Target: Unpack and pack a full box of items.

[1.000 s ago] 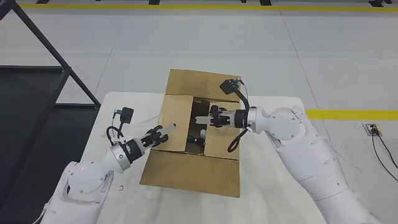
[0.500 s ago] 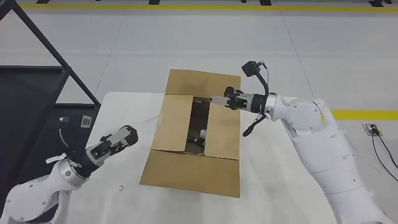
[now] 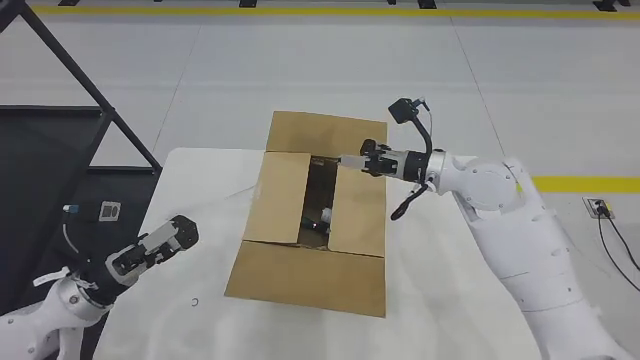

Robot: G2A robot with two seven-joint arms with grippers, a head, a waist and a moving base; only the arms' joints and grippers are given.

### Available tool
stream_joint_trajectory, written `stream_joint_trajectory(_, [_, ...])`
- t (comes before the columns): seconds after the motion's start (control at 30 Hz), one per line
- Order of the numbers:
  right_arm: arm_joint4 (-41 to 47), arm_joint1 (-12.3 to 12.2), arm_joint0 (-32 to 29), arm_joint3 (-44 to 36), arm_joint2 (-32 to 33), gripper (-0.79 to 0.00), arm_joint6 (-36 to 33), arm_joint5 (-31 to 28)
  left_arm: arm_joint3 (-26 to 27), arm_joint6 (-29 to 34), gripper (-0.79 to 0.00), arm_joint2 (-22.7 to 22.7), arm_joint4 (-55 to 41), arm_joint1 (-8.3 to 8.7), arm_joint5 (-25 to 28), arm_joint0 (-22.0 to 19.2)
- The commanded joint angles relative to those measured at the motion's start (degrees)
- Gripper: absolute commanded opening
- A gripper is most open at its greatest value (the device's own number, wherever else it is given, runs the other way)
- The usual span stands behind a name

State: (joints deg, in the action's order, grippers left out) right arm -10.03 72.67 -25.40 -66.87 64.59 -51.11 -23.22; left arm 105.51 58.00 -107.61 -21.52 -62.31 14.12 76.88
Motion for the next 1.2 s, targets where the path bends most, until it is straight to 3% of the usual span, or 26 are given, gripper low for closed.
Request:
stream_joint_trajectory(0.0, [1.4,0.0,-0.1,1.3,0.5,0.0,1.6,-0.6,-0.1,0.3,0.0,1.3,2.2,0.21,-2.6,-0.4])
stream_joint_trajectory(0.17, [4.9,0.1,1.9,9.7,2.5,0.0,7.0,-4.6,-4.7,3.3,0.0,4.3,7.8,0.87,-6.0,-2.6])
stream_joint_trajectory(0.37, [5.0,1.0,7.2,22.8,1.3,0.0,10.6,-4.3,-10.5,10.6,0.0,5.8,8.9,1.76,-6.1,-4.6])
stream_joint_trajectory(0.53, [1.6,2.6,12.1,34.4,-2.0,0.0,16.8,-1.3,-12.7,14.8,0.0,6.9,9.3,2.35,-5.7,-4.6])
stream_joint_trajectory(0.67, [1.9,4.4,14.0,40.4,-4.1,0.0,20.2,-3.6,-12.9,15.0,0.0,8.2,9.7,2.59,-5.5,-3.9])
stream_joint_trajectory(0.77, [3.7,5.6,15.2,43.6,-4.9,0.0,19.7,-5.9,-12.1,13.7,0.0,9.8,9.4,2.57,-5.9,-3.7])
stream_joint_trajectory(1.17, [3.8,5.7,14.1,42.0,-5.0,0.0,20.2,-6.4,-11.0,13.2,0.0,10.9,9.4,2.56,-6.0,-3.4])
